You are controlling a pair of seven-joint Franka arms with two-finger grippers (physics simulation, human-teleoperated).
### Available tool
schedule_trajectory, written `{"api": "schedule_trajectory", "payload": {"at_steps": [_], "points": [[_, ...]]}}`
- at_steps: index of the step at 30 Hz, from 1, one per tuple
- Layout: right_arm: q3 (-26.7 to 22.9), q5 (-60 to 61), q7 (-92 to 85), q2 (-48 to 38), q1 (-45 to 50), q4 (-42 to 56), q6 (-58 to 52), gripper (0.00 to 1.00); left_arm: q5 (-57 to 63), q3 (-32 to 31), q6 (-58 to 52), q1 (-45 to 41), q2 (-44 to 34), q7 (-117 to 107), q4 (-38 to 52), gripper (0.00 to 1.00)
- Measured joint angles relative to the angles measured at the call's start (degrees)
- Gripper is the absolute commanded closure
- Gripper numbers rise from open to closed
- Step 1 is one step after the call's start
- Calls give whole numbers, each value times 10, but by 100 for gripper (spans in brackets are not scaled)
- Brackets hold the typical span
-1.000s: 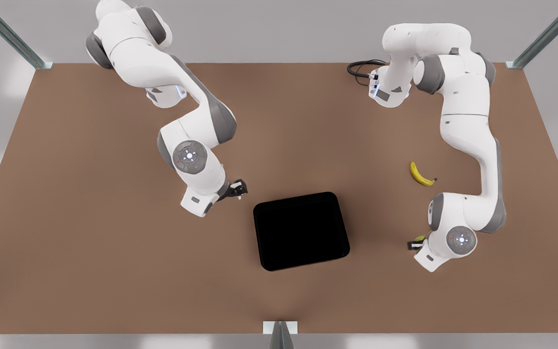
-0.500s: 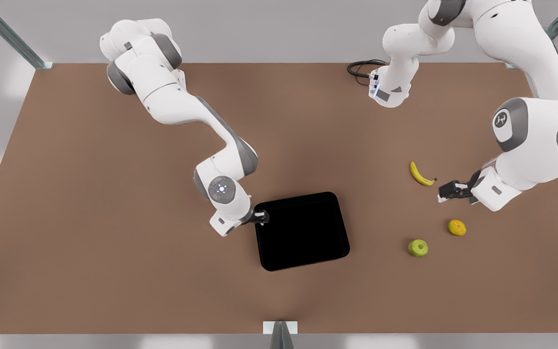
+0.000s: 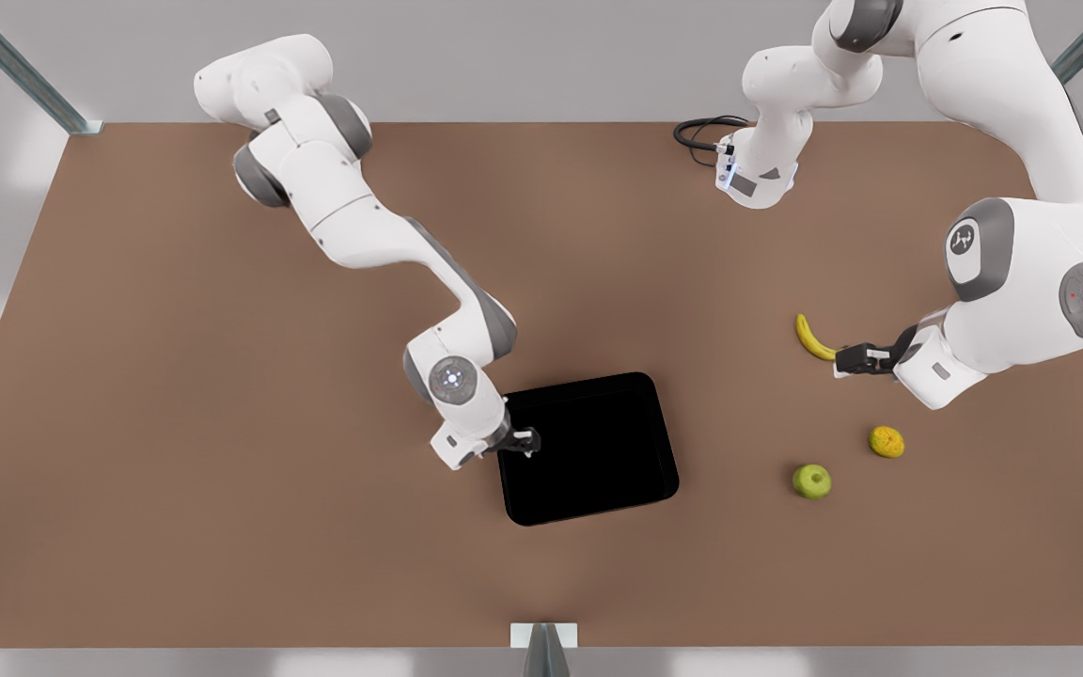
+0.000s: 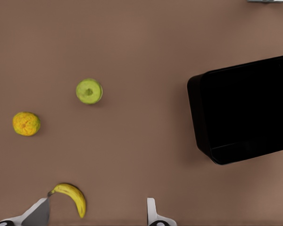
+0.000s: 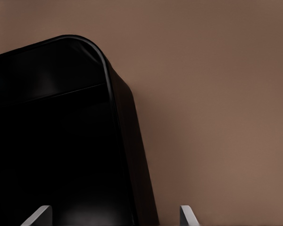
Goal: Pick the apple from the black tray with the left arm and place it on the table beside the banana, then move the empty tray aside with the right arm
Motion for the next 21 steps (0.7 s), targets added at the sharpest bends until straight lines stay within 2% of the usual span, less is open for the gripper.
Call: {"api": "schedule_trajectory", "payload": {"at_steps": [3, 9, 11, 21], "points": [[-10, 0, -2, 14, 1, 3, 16, 2, 0, 0, -2, 0, -1, 0, -3, 0], [-19, 1, -9, 17, 0, 3, 31, 24, 0, 0, -4, 0, -1, 0, -4, 0], [-17, 1, -11, 17, 1, 3, 33, 26, 0, 0, -4, 0, -2, 0, -4, 0], [-16, 2, -22, 18, 2, 1, 34, 65, 0, 0, -6, 0, -2, -1, -5, 0]]}}
